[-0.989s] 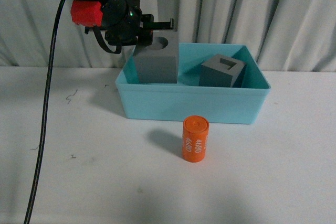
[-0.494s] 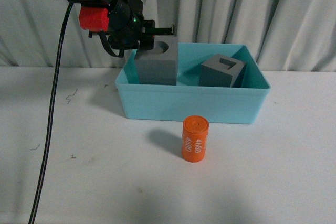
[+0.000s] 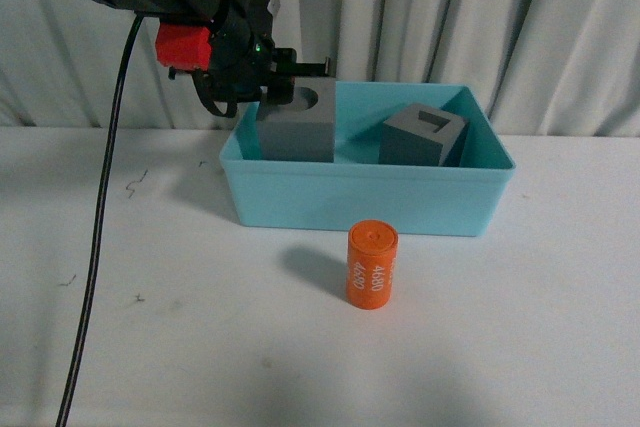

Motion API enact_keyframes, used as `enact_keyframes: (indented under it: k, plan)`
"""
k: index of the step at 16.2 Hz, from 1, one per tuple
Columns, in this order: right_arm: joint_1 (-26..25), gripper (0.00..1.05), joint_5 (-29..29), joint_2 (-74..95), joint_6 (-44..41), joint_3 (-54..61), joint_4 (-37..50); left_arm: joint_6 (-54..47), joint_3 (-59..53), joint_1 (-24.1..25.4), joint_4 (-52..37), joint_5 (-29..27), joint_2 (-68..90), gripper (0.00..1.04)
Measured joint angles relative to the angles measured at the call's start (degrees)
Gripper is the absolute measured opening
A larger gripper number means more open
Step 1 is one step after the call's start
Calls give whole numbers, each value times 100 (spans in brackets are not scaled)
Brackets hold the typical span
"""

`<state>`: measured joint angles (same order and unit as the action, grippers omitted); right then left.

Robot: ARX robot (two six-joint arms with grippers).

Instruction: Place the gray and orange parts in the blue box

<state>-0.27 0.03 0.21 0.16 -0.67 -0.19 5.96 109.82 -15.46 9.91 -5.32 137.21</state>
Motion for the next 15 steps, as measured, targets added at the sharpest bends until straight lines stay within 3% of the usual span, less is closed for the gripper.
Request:
enact_keyframes:
  k: [4, 7, 11, 15]
  plan:
    - [0, 98, 0, 0, 0, 0, 0, 0, 20, -2, -101, 4, 2, 70]
    - [0, 98, 0, 0, 0, 0, -2, 146, -654, 0, -601, 2, -407, 100]
    - [0, 98, 0, 0, 0, 0, -2, 1130, -2894, 138, -1939, -166, -2793, 98]
    - [0, 98, -2, 0, 0, 0, 0, 1346, -3609, 212, -2166, -291, -3563, 98]
